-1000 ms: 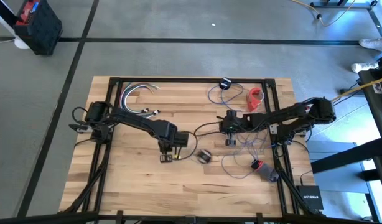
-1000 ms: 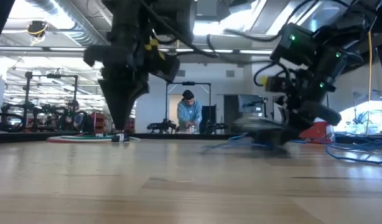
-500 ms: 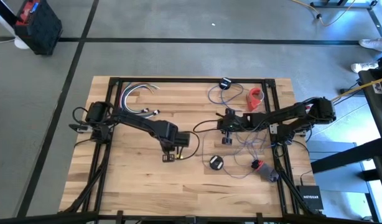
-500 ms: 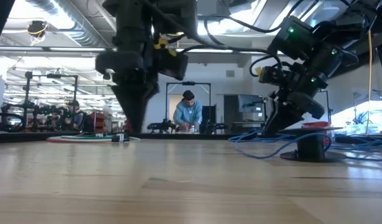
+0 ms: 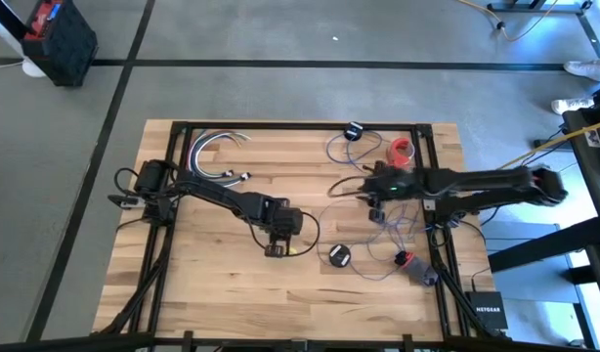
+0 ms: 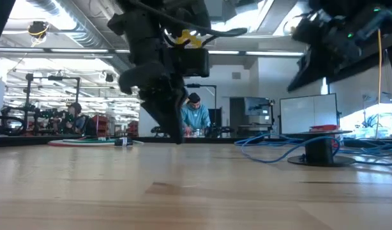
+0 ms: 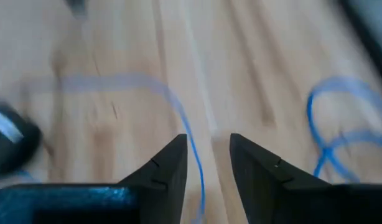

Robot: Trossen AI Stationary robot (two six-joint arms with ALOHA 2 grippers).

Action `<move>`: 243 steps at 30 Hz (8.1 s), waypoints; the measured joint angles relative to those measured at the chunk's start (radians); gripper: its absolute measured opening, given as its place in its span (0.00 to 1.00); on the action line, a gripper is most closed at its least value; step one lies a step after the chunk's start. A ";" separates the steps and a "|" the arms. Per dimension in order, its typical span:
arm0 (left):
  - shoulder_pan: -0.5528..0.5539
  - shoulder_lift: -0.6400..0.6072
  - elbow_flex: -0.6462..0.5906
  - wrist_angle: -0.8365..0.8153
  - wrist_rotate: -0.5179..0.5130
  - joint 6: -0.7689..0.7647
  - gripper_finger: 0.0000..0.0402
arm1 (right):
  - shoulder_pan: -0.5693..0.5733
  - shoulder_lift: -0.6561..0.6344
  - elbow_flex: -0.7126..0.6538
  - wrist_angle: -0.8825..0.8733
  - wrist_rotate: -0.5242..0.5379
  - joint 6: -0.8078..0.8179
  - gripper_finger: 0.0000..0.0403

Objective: Coil cords
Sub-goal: Return to Home Position

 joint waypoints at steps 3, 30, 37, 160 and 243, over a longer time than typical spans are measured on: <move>0.000 -0.011 -0.036 0.102 -0.009 0.022 0.05 | 0.000 -0.152 -0.099 0.160 -0.026 0.016 0.31; 0.049 -0.421 -0.642 1.072 -0.013 0.030 0.05 | -0.001 -0.796 -0.445 0.361 -0.022 0.047 0.31; 0.052 -0.555 -0.788 1.263 -0.013 0.031 0.05 | -0.001 -0.966 -0.520 0.344 -0.004 0.048 0.31; 0.217 -1.860 -1.217 0.563 -0.080 -0.014 0.05 | -0.001 -0.967 -0.537 0.377 -0.047 0.003 0.31; 0.217 -1.860 -1.217 0.563 -0.080 -0.014 0.05 | -0.001 -0.967 -0.538 0.377 -0.047 0.003 0.31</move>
